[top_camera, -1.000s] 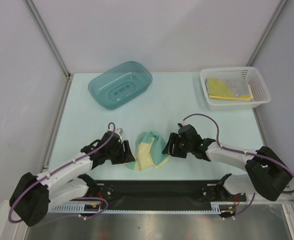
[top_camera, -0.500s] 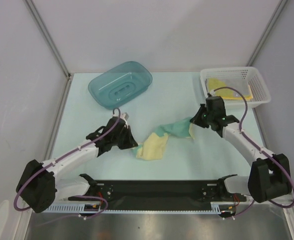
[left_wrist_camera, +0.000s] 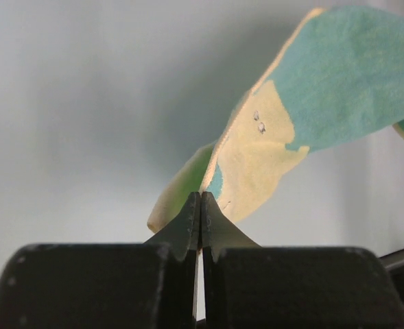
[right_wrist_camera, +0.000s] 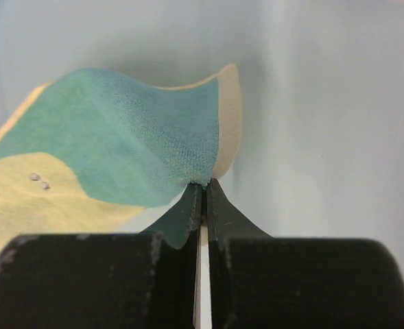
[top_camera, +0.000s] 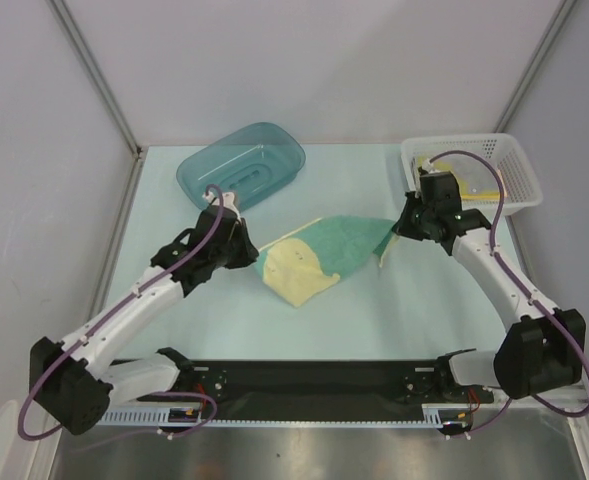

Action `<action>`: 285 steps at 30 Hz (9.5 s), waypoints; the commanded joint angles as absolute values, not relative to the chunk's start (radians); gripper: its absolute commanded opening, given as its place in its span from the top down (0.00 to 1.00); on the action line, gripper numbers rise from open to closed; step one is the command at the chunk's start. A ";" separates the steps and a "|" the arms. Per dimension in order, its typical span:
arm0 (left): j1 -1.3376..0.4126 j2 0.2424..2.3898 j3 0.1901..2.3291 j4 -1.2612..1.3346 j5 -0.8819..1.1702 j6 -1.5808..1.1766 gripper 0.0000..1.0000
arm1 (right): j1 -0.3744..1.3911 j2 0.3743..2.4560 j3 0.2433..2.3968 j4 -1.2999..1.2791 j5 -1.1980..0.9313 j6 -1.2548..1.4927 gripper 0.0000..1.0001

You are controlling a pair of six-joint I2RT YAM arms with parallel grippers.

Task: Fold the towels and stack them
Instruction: Flatten out the crumpled towel

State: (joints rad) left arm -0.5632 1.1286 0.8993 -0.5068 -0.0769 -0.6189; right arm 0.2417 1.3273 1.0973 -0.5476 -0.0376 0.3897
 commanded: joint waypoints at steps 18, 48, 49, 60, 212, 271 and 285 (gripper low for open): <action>-0.761 1.337 0.891 -0.022 0.345 -0.623 1.00 | 0.235 1.063 0.931 -0.563 -0.228 0.407 0.44; -0.331 1.235 0.812 -0.295 0.359 -0.578 0.41 | 0.365 1.762 1.190 -0.241 -0.623 0.066 0.50; -0.331 1.233 0.799 -0.282 0.364 -0.581 0.41 | 0.368 1.784 1.190 -0.224 -0.629 0.060 0.50; -0.331 1.255 0.724 -0.229 0.367 -0.607 0.42 | 0.416 1.996 1.347 -0.331 -0.626 0.015 0.49; -0.431 1.967 1.169 -0.192 0.178 -0.492 0.56 | 0.302 1.689 1.140 -0.385 -0.338 0.152 0.80; -0.568 1.197 1.339 -0.295 0.023 -0.485 1.00 | 0.364 1.072 1.232 -0.059 -0.078 0.090 1.00; -0.376 1.817 1.548 0.029 0.316 -0.391 1.00 | 0.230 1.672 1.295 0.327 -0.376 0.034 1.00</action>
